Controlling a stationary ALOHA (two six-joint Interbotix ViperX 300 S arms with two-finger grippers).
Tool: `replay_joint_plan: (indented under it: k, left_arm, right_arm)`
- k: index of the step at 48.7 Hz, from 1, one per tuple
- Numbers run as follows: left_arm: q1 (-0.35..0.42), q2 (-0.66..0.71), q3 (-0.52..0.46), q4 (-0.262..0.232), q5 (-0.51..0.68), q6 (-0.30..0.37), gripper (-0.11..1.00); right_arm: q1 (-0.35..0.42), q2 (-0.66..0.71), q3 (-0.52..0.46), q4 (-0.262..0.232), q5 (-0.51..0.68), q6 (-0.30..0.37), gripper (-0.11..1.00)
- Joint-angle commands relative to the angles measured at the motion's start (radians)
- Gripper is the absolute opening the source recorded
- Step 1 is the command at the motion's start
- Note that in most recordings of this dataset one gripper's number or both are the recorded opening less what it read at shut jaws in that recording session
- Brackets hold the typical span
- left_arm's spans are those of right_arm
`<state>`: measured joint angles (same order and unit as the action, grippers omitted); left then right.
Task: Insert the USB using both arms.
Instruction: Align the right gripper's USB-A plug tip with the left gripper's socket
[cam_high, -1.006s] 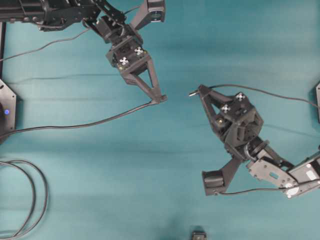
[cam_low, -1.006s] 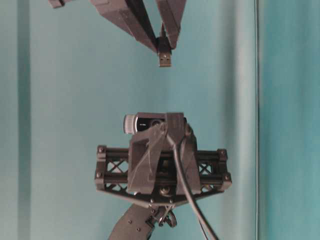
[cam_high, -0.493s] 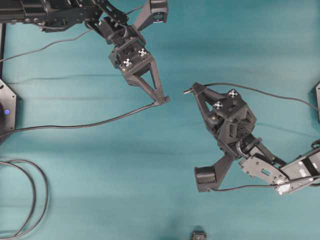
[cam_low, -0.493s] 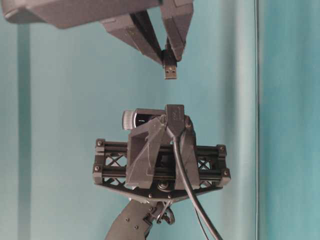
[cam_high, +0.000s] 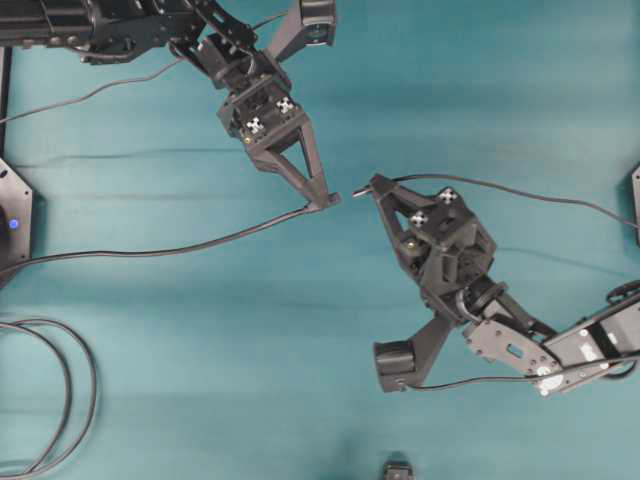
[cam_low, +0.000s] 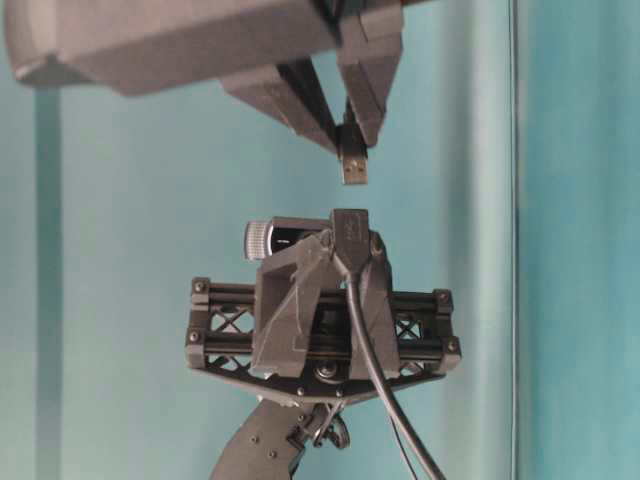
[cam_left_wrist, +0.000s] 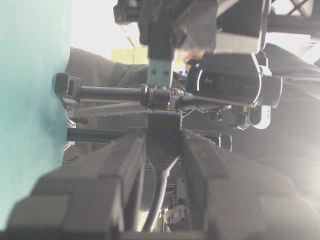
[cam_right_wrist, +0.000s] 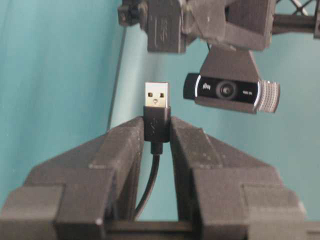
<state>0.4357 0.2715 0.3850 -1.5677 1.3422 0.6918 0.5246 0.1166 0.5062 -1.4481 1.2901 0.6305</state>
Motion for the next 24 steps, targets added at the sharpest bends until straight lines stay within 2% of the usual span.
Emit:
replay_joint_plan:
  k: [1, 24]
  left_arm:
    - [-0.003, -0.012, -0.020, -0.005, 0.003, -0.003, 0.29]
    - [-0.005, -0.009, -0.020, -0.005, -0.012, -0.002, 0.29]
  right_arm:
    - [-0.008, -0.009, -0.032, -0.003, -0.002, 0.000, 0.18]
    - [-0.012, -0.002, -0.049, -0.005, -0.008, 0.000, 0.18]
